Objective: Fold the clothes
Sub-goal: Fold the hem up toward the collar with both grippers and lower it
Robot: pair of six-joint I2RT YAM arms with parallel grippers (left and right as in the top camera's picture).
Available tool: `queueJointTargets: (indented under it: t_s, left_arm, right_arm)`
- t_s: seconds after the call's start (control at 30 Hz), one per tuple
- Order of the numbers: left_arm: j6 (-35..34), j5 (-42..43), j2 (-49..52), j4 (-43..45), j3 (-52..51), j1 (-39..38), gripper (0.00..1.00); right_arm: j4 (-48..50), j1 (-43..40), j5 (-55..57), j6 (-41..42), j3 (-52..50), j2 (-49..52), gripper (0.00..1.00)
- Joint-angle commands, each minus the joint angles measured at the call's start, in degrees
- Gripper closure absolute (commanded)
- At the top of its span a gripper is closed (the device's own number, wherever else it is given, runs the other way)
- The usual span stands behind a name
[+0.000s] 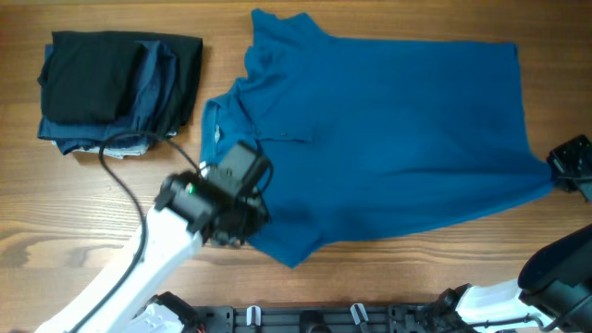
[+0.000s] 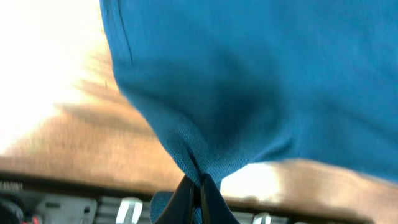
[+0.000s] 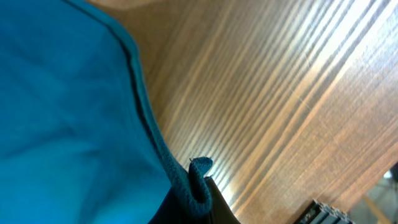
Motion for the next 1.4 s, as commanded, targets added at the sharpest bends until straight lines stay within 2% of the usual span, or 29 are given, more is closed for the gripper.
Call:
queueJointTargets:
  t_s: [0.0,0.2,0.37,0.53,0.73,0.97,1.23,1.37]
  left_arm:
    - [8.9,-2.3,5.9,1.7,5.6,6.7,0.96]
    - [17.1,-2.3,11.0,4.7,17.1,16.1,0.96]
    - [18.4,-2.3,12.7,11.5,17.7,16.5,0.96]
    - [21.3,-2.3,17.3,20.3,17.7,16.6,0.96]
    - [23.6,-2.3,22.9,26.9,17.7,16.6,0.96]
    - [23.6,-2.3,26.2,28.0,17.7,16.6,0.96]
    - [23.6,-2.4,29.0,27.7,17.7,16.6,0.96]
    - [24.7,-4.1,29.1,29.2,17.7,16.6,0.95]
  right_arm:
    - [1.2,0.4,2.9,-0.1,1.7,-1.3,0.96]
    - [3.2,0.4,0.3,0.1,1.7,1.0,0.96]
    - [6.1,2.0,-1.0,0.2,1.7,3.6,0.96]
    - [13.5,5.7,-1.0,0.3,1.7,8.0,0.96]
    - [21.8,9.8,-1.0,0.1,1.7,12.3,0.96]
    - [27.6,13.3,-0.7,0.2,1.7,16.3,0.96]
    - [30.3,13.5,-0.2,0.1,0.9,19.9,0.95]
    - [34.4,13.5,-0.1,-1.3,0.9,20.7,0.91]
